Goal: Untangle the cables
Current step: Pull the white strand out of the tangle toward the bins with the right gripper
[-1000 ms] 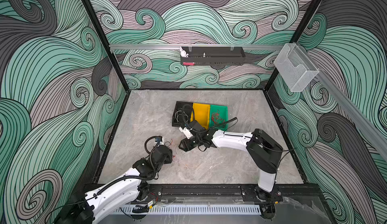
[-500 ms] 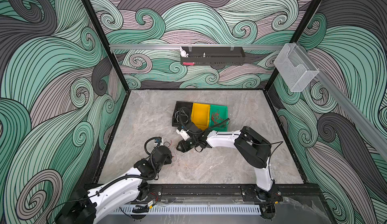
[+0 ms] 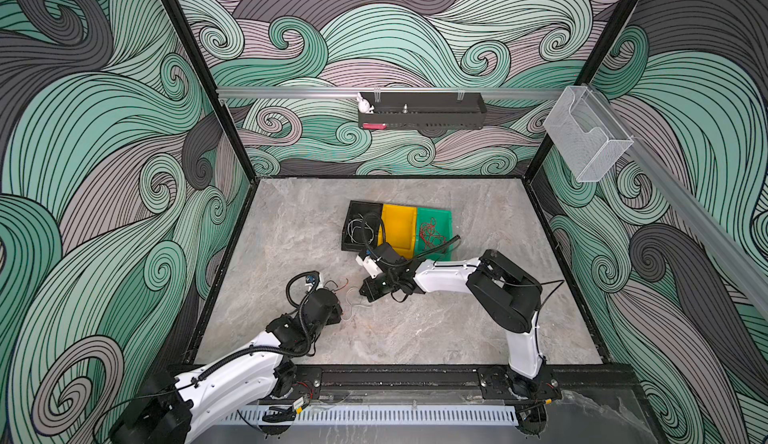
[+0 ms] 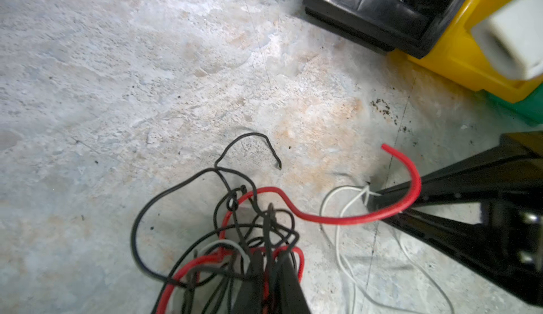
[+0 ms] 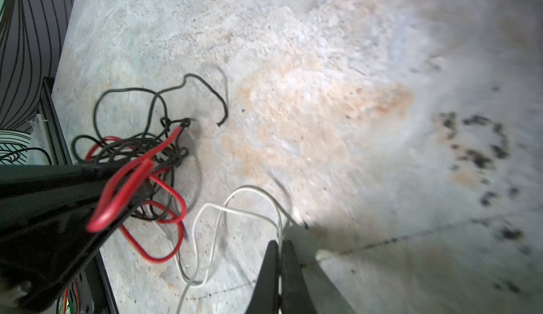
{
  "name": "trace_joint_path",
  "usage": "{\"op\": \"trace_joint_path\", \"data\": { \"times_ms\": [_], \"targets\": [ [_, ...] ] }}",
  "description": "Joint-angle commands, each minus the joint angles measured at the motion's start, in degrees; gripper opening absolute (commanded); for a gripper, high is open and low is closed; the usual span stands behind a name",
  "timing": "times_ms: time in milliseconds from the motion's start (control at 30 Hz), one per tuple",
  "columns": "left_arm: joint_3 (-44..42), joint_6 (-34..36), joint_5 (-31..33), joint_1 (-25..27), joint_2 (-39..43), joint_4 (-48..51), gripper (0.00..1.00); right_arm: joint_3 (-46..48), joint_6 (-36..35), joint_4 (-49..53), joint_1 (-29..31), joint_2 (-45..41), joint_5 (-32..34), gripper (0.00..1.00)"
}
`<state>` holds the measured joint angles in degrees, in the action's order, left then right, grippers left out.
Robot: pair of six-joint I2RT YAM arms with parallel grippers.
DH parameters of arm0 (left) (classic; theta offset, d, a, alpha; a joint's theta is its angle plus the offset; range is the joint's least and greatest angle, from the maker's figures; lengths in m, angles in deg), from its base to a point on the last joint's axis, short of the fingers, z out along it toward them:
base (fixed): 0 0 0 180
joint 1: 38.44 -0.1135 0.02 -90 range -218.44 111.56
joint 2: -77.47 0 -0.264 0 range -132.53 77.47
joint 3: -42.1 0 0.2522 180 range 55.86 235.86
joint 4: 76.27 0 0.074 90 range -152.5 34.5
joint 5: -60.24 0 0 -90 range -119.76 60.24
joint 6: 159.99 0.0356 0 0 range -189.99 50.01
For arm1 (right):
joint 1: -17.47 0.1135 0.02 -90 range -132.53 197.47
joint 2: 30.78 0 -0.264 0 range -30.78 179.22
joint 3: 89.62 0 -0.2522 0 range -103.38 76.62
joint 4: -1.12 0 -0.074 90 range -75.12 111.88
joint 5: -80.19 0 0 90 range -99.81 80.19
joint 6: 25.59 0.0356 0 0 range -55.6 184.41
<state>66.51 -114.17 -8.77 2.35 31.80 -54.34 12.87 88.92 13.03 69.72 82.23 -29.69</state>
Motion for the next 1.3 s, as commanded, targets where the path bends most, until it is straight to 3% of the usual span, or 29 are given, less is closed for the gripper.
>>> {"op": "trace_joint_path", "data": {
  "times_ms": [0, 133, 467, 900, 1133, 1267],
  "targets": [
    [1.05, -0.38, 2.36, 0.42, 2.02, 2.47, 0.08, 2.83, 1.06, -0.23, -1.88, -5.76, 1.58, 0.00],
    [1.39, -0.40, 4.02, 0.42, 5.85, 5.06, 0.00, 7.92, 0.36, 1.73, -4.17, -11.89, 4.43, 0.00],
    [2.09, 0.08, 6.73, 0.38, 13.96, 11.48, 0.00, 18.26, -0.20, 5.26, -12.17, -27.04, 7.61, 0.00],
    [3.75, 0.41, 7.75, -0.37, 13.22, 13.42, 0.00, 24.11, 0.81, 13.62, -24.22, -41.27, 12.09, 0.00],
    [4.45, 0.93, 6.51, -0.76, 12.72, 13.35, 0.00, 26.48, 2.38, 13.91, -29.98, -46.41, 8.00, 0.00],
    [5.71, 2.25, 4.30, -0.81, 11.93, 12.84, 0.21, 26.22, 2.04, 12.90, -30.07, -47.62, 3.10, 0.00]
  ]
}}
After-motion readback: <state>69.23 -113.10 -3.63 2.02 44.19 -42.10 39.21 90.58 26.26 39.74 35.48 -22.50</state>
